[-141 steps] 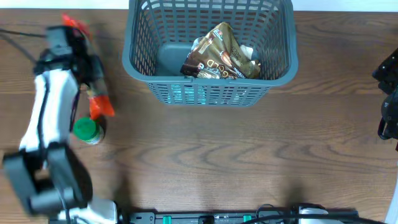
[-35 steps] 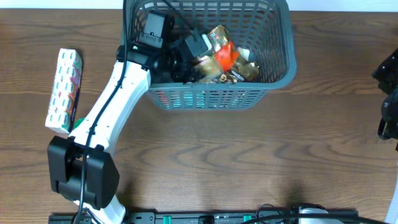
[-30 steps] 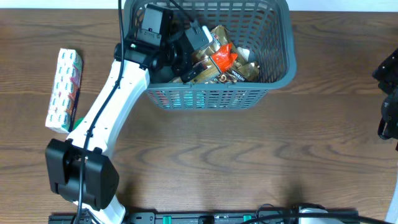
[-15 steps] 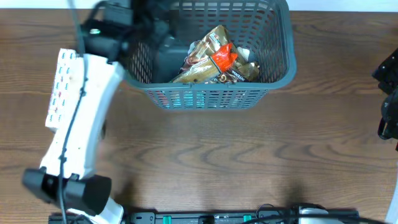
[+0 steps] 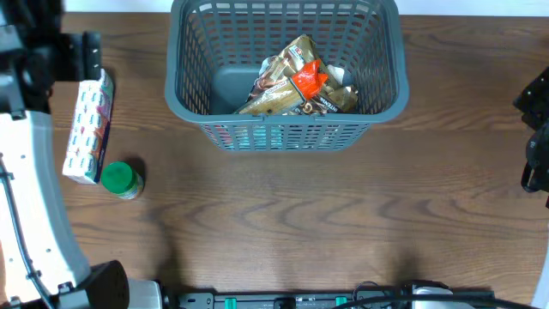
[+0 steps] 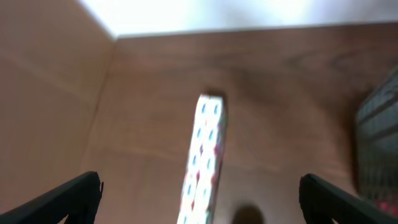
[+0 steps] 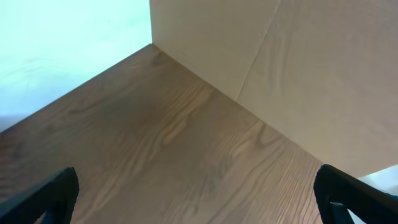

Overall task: Pack container
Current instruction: 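Reach the left gripper to the white Kleenex tissue pack and grasp it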

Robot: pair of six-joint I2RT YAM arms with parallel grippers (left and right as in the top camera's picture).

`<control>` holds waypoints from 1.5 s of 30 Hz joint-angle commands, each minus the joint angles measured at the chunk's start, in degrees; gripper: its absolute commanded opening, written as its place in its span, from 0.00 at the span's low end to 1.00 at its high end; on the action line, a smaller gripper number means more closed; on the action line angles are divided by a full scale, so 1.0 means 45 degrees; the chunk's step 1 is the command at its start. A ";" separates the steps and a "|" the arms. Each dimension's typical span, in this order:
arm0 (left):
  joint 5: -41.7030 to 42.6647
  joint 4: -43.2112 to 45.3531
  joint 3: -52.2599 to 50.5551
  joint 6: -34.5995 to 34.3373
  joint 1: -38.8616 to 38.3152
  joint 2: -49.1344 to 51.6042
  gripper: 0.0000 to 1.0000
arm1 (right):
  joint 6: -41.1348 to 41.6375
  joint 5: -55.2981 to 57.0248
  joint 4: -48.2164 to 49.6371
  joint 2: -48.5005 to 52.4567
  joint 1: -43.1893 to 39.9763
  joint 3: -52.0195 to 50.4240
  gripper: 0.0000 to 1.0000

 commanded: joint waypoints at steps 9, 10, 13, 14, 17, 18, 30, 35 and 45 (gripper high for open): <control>0.0015 -0.0408 -0.0855 -0.0005 0.1336 0.2079 0.99 | 0.0146 0.0223 -0.0019 -0.0029 -0.0078 0.0068 0.99; 0.0078 -0.0408 -0.0855 -0.0005 0.1443 0.2351 0.99 | 0.0146 0.0223 -0.0019 -0.0029 -0.0078 0.0068 0.99; 0.0413 -0.0403 -0.0860 0.0097 0.1685 0.3045 0.99 | 0.0146 0.0223 -0.0019 -0.0029 -0.0078 0.0068 0.99; 0.0651 -0.0398 -0.0860 0.0214 0.1773 0.3283 0.98 | 0.0141 0.0223 -0.0019 -0.0029 -0.0078 0.0068 0.99; 0.1224 -0.0272 -0.0865 0.0403 0.1996 0.4002 0.99 | 0.0141 0.0223 -0.0019 -0.0029 -0.0078 0.0068 0.99; 0.1462 -0.0204 -0.0865 0.0534 0.2059 0.4260 0.99 | 0.0146 0.0223 -0.0019 -0.0029 -0.0078 0.0068 0.99; 0.2667 0.0053 -0.0874 0.1486 0.2123 0.6674 0.99 | 0.0141 0.0223 -0.0019 -0.0029 -0.0078 0.0068 0.99; 0.2618 0.0199 -0.0879 0.1481 0.2127 0.7538 0.99 | 0.0141 0.0223 -0.0019 -0.0029 -0.0078 0.0068 0.99; 0.2225 0.0947 -0.0879 0.1481 0.2127 0.8403 0.99 | 0.0146 0.0223 -0.0019 -0.0029 -0.0078 0.0068 0.99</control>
